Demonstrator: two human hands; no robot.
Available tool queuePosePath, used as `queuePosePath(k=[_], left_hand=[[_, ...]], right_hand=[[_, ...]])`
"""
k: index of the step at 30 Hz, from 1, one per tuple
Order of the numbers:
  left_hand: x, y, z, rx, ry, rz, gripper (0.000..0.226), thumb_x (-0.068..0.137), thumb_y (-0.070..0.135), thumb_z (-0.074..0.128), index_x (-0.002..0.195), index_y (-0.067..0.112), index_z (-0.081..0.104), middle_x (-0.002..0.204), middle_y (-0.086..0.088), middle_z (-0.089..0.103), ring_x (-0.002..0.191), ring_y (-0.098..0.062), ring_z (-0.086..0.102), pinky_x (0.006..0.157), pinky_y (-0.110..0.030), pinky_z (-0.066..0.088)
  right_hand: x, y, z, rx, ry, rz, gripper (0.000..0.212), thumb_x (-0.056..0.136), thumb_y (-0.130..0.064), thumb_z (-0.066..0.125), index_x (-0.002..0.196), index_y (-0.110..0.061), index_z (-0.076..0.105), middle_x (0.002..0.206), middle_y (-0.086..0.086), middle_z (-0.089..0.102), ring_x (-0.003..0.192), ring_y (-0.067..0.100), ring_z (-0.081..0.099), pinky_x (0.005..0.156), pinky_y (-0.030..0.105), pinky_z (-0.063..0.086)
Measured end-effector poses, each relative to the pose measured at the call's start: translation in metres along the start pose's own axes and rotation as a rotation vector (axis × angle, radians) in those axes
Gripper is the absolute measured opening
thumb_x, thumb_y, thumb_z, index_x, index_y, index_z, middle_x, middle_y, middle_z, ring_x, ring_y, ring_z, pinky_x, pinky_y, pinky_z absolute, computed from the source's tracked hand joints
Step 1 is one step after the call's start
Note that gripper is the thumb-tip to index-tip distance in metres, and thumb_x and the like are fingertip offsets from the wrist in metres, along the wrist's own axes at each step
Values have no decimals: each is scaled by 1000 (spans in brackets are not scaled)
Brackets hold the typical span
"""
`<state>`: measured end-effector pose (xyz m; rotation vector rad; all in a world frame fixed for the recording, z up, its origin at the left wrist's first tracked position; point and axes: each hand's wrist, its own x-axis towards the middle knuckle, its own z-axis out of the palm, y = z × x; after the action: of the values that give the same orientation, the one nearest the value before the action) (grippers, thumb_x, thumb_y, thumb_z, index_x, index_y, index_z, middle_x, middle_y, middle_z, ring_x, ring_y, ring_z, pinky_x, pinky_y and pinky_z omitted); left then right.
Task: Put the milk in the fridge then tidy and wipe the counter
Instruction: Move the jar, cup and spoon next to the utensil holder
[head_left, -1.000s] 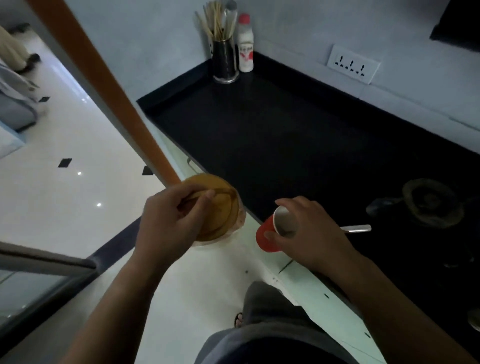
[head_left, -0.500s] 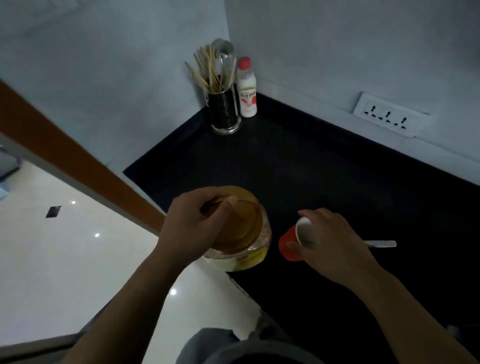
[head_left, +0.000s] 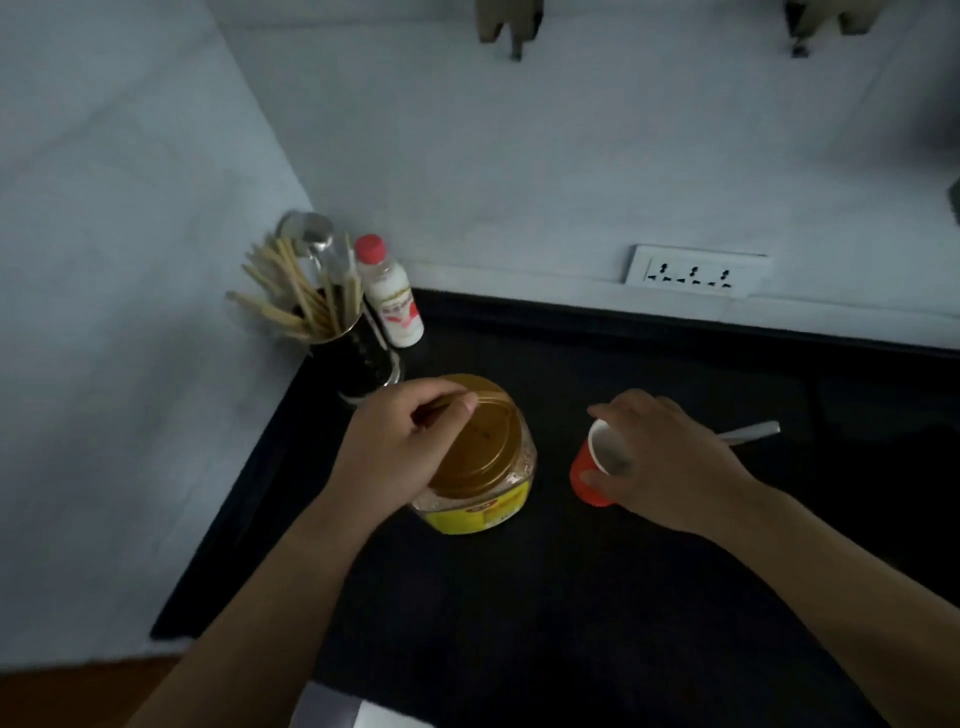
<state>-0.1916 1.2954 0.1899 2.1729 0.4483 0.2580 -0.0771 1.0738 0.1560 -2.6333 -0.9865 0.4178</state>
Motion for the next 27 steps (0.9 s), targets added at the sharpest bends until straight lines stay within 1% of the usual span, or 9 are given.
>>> queuePosePath(k=[4,8,10,13,19,21,23,25,27], left_hand=[[53,-25,-22,-13,-117,107,19,84,42,59,98,33,69,85,29,65,90,16,57,70,-1,42],[102,-46,-32,-5,-174,176,19,87,37,58,100,29,70,89,26,65,92,9,60,77,-13,44],[122,-53,-35,13,-199,212,20,87,37,57,100,29,69,88,27,64,91,10,59,77,-14,44],[151,-59,-36,14,-215,233,20,87,38,57,100,29,69,88,25,64,91,5,60,78,-17,46],[207,-65,-38,-5,-169,280,19,88,32,58,98,22,71,78,33,57,78,22,53,65,3,36],[224,-62,-40,-44,-184,255,15,88,31,58,93,26,71,77,31,59,78,16,57,64,1,37],[237,-58,-40,-38,-211,251,12,85,38,57,82,36,69,75,29,62,80,9,58,65,-6,38],[245,-54,-37,-12,-228,264,13,78,50,56,72,44,66,71,30,64,77,11,58,61,-8,38],[251,-55,-31,18,-231,278,16,75,57,60,73,41,65,73,28,64,76,9,58,61,-13,41]], right_hand=[[31,-29,7,-16,44,79,70,72,-57,60,133,-32,35,130,-10,41,116,14,41,80,30,39],[60,-52,20,-20,56,143,68,73,-53,63,131,-30,37,128,-6,44,114,15,44,83,34,42],[74,-59,26,-22,46,177,68,73,-52,63,131,-29,37,128,-4,44,113,17,44,84,36,43],[93,-63,29,-29,37,216,68,73,-52,64,131,-29,37,128,-4,44,114,17,43,86,38,43],[130,-60,29,-77,30,268,67,73,-50,65,131,-29,38,128,-3,45,114,18,44,86,40,45],[139,-58,27,-82,38,275,66,73,-49,65,130,-29,38,127,-3,46,113,18,45,86,40,45],[147,-54,24,-77,54,283,66,72,-49,66,128,-28,39,125,-3,46,111,18,45,85,39,45],[154,-50,22,-74,65,291,69,71,-49,67,129,-26,37,125,-2,47,112,19,46,85,40,45],[162,-45,22,-71,68,300,79,72,-49,67,136,-24,27,130,-1,45,117,21,44,89,41,43]])
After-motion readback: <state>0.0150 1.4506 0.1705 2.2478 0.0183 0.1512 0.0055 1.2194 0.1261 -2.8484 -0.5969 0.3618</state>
